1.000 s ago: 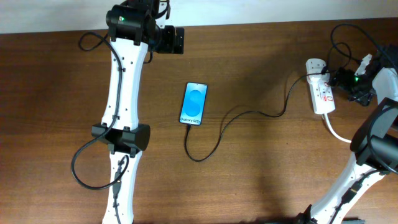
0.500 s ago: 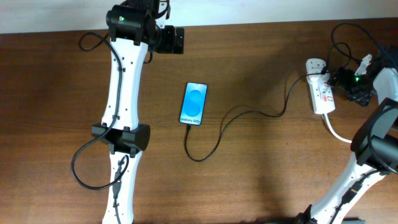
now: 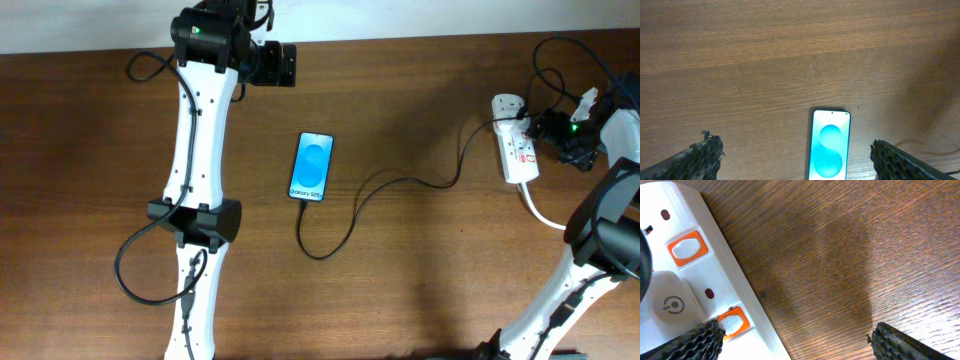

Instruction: Plug charger to phone and switch on socket

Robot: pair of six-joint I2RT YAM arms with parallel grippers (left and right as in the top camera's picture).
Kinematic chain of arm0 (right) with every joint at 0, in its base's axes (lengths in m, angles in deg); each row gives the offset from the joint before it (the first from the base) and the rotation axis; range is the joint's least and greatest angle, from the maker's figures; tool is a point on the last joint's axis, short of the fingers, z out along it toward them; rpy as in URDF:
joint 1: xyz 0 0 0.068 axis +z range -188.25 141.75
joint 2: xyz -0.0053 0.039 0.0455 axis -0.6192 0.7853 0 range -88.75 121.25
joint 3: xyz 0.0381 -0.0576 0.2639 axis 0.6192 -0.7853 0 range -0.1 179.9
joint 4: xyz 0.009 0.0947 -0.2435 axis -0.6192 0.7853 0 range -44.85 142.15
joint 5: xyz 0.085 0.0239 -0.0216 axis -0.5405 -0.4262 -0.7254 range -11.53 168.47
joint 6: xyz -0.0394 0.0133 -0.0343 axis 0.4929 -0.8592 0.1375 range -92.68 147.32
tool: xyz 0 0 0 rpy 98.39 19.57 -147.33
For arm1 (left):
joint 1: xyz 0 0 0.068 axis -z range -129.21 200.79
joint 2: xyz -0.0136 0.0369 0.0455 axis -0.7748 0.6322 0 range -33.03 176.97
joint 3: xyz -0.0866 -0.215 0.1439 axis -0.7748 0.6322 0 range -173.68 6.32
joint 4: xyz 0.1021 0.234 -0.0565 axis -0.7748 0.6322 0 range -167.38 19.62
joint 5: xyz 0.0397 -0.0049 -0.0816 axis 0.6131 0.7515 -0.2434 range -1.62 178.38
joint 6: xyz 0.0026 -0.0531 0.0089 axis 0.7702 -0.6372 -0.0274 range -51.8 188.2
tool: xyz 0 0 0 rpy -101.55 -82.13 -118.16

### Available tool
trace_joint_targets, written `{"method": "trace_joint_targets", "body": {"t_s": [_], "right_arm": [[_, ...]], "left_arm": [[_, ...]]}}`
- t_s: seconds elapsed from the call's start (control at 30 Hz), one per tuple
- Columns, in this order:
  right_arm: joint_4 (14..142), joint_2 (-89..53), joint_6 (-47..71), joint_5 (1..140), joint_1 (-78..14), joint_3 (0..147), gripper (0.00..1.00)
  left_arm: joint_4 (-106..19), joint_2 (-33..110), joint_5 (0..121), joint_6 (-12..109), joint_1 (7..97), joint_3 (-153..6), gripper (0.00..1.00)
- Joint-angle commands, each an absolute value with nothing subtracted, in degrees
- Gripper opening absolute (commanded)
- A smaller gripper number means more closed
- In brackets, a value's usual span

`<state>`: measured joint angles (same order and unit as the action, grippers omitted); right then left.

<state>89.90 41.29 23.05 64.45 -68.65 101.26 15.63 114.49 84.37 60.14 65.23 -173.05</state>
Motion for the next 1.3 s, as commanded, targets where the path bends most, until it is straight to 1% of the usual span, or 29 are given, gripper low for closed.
{"method": "trace_joint_targets", "body": {"t_s": [0.0, 0.5, 0.6, 0.73, 0.8, 1.0, 1.27], "right_arm": [[90.54, 43.15, 23.94, 62.51, -66.33, 101.33, 0.98], [90.82, 44.39, 24.16, 64.74, -63.01, 101.33, 0.98], [90.8, 44.37, 26.46, 61.7, -62.31, 101.33, 0.99], [91.61, 43.13, 22.28, 62.6, -63.14, 101.39, 0.98], [92.5, 40.92, 19.29, 62.57, -65.06, 101.48, 0.98], [97.44, 30.91, 19.31, 62.62, -68.91, 101.48, 0.99], [111.5, 14.91, 18.09, 62.64, -73.43, 101.48, 0.98]], "left_arm": [[15.57, 114.01, 85.22, 59.44, 64.9, -173.14, 0.99], [15.57, 114.01, 85.22, 59.44, 64.9, -173.14, 0.99], [15.57, 114.01, 85.22, 59.44, 64.9, -173.14, 1.0], [15.57, 114.01, 85.22, 59.44, 64.9, -173.14, 0.99], [15.57, 114.01, 85.22, 59.44, 64.9, -173.14, 0.99], [15.57, 114.01, 85.22, 59.44, 64.9, -173.14, 1.0], [15.57, 114.01, 85.2, 59.44, 64.9, -173.14, 0.99]]}}
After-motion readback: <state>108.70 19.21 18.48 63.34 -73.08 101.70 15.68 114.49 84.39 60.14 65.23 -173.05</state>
